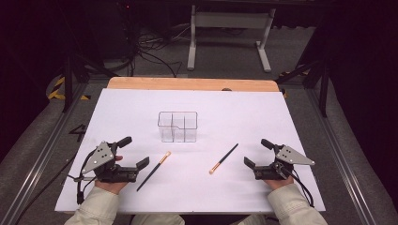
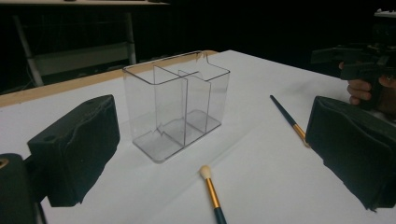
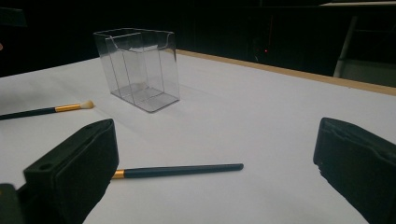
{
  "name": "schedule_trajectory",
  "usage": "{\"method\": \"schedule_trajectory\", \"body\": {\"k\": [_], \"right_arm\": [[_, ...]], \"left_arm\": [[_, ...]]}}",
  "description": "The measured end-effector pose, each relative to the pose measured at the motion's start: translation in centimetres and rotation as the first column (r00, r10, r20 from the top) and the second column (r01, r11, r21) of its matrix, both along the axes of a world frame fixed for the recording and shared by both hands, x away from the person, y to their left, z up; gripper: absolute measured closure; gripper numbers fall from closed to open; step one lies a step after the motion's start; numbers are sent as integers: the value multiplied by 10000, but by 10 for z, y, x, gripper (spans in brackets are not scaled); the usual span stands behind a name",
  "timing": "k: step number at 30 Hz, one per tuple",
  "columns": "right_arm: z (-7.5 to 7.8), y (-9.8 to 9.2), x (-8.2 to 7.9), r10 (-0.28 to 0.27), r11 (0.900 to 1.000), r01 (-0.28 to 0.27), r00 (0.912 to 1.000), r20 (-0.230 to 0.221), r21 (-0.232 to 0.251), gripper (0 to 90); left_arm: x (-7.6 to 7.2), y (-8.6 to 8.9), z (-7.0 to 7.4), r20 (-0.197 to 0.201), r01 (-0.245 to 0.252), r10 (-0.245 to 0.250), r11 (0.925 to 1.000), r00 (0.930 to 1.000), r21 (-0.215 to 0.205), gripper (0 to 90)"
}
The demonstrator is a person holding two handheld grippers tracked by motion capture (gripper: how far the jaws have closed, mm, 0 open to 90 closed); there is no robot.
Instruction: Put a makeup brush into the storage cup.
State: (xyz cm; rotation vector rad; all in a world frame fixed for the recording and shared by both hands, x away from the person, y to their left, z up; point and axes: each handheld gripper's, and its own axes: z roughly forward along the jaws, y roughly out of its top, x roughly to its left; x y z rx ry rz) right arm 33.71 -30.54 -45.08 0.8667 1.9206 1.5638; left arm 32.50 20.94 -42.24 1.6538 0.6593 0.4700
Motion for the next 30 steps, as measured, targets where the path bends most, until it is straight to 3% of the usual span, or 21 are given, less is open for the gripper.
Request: {"method": "schedule_trajectory", "body": {"k": [9,11,12,15,17,18,19,21,23,25,26,27,28,29,30], "right_arm": [[0,1,-1,208,9998,-208,9998,-51,64,29],[1,0,-1,216,9997,-214,9996,-157,151,30],[1,0,-1,216,9996,-212,9996,-208,185,31],[2,-1,-1,109,9997,-100,9993,-370,234,32],[2,-1,-1,60,9998,-53,9994,-355,203,33],[2,-1,-1,68,9997,-61,9994,-342,216,32],[2,-1,-1,68,9997,-61,9994,-342,216,32],[1,-1,-1,30,9998,-23,9994,-350,202,32],[1,-1,0,51,9997,-41,9990,-445,244,30],[1,-1,0,34,9997,-22,9988,-485,242,25],[1,-1,0,13,9997,0,9988,-493,246,25],[1,-2,0,24,9996,-10,9987,-512,274,25],[1,-2,0,24,9995,-8,9986,-525,315,25],[1,-2,0,2,9995,14,9986,-527,307,25],[1,-2,0,-4,9995,21,9985,-547,315,25]], "left_arm": [[4,-11,8,-157,114,-112,9998,9998,166,31],[5,-13,11,-354,148,-132,9988,9993,459,39],[6,-15,14,-605,87,-36,9965,9982,828,43],[10,-23,21,-1298,46,203,9821,9913,1884,62],[12,-27,25,-1710,102,306,9725,9848,2325,71],[12,-27,25,-1710,102,306,9725,9848,2325,73],[13,-28,27,-1860,127,351,9683,9819,2496,73],[17,-32,31,-2419,333,396,9564,9695,2900,78],[20,-36,36,-3091,674,349,9470,9504,3141,84],[21,-36,37,-3203,794,290,9440,9469,3203,90],[23,-38,39,-3399,860,376,9361,9397,3412,90],[23,-38,39,-3399,860,376,9361,9397,3412,91],[26,-39,40,-3589,938,477,9257,9322,3665,91],[26,-40,41,-3721,954,554,9222,9265,3749,92],[26,-40,41,-3721,954,554,9222,9265,3749,93]]}}
